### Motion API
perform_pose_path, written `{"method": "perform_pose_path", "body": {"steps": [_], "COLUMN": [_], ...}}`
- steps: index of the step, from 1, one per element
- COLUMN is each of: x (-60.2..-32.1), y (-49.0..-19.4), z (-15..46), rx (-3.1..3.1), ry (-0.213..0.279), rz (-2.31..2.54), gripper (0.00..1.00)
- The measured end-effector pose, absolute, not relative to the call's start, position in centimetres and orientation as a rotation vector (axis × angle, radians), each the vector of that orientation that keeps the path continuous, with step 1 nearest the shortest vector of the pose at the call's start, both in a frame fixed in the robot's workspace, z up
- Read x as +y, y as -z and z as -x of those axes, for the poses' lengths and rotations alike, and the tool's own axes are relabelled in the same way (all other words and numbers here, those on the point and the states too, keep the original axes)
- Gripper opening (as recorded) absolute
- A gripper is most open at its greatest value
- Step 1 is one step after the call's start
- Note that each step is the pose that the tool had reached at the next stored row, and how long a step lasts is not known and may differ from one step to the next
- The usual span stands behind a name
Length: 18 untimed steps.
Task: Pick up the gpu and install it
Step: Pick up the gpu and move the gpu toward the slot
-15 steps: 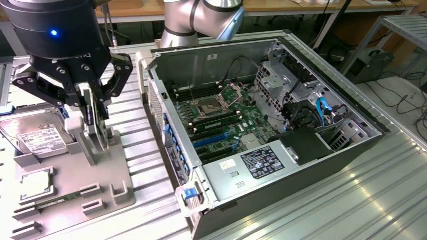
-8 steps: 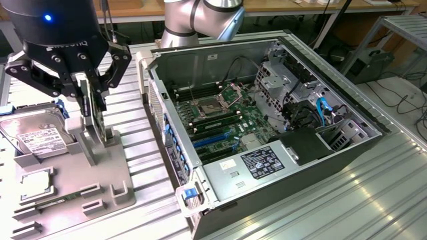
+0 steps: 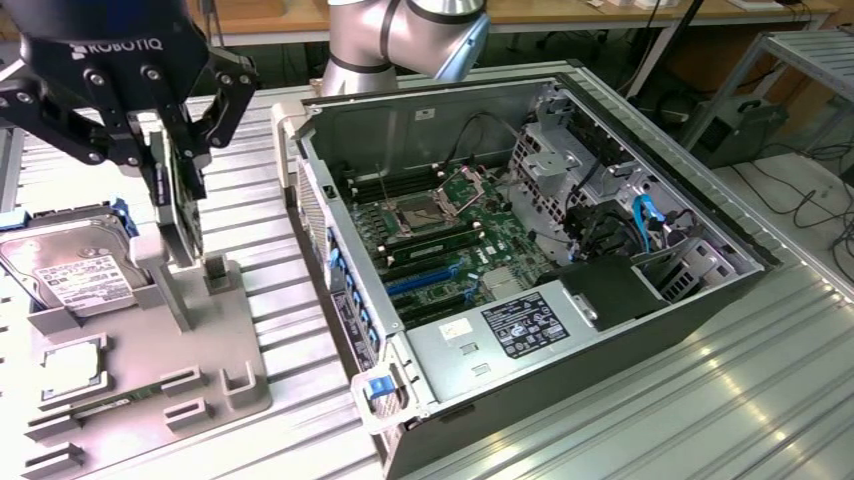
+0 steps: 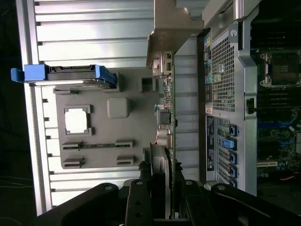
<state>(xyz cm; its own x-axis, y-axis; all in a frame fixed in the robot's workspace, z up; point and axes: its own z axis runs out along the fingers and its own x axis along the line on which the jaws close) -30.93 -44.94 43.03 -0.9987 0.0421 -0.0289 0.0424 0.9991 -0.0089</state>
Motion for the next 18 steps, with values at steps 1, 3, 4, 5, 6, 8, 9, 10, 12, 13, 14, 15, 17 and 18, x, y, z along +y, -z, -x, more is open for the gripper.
{"method": "perform_pose_path", "body": {"steps": [1,3,4,5,6,8,9,10,12,13,14,15,17,18], "x": [-44.9,-44.9,-44.9,-44.9,-44.9,-44.9,-44.9,-44.9,-44.9,-44.9,-44.9,-44.9,-44.9,-44.9], "y": [-43.3,-43.7,-43.7,-43.7,-43.7,-43.7,-43.7,-43.7,-43.8,-43.7,-43.7,-43.7,-43.7,-43.7], "z": [30.9,30.9,30.9,30.9,30.9,30.9,30.9,30.9,30.8,30.7,30.6,30.4,30.1,29.8], "rx": [3.112,3.112,3.112,3.112,3.112,3.112,3.112,3.112,3.112,3.112,3.112,3.112,3.112,3.112], "ry": [0.015,0.015,0.015,0.015,0.015,0.015,0.015,0.015,0.015,0.015,0.015,0.015,0.015,0.015], "rz": [-0.066,-0.066,-0.066,-0.066,-0.066,-0.066,-0.066,-0.066,-0.066,-0.066,-0.066,-0.066,-0.066,-0.066], "gripper": [0.28,0.28,0.28,0.28,0.28,0.28,0.28,0.28,0.28,0.28,0.28,0.28,0.28,0.28]}}
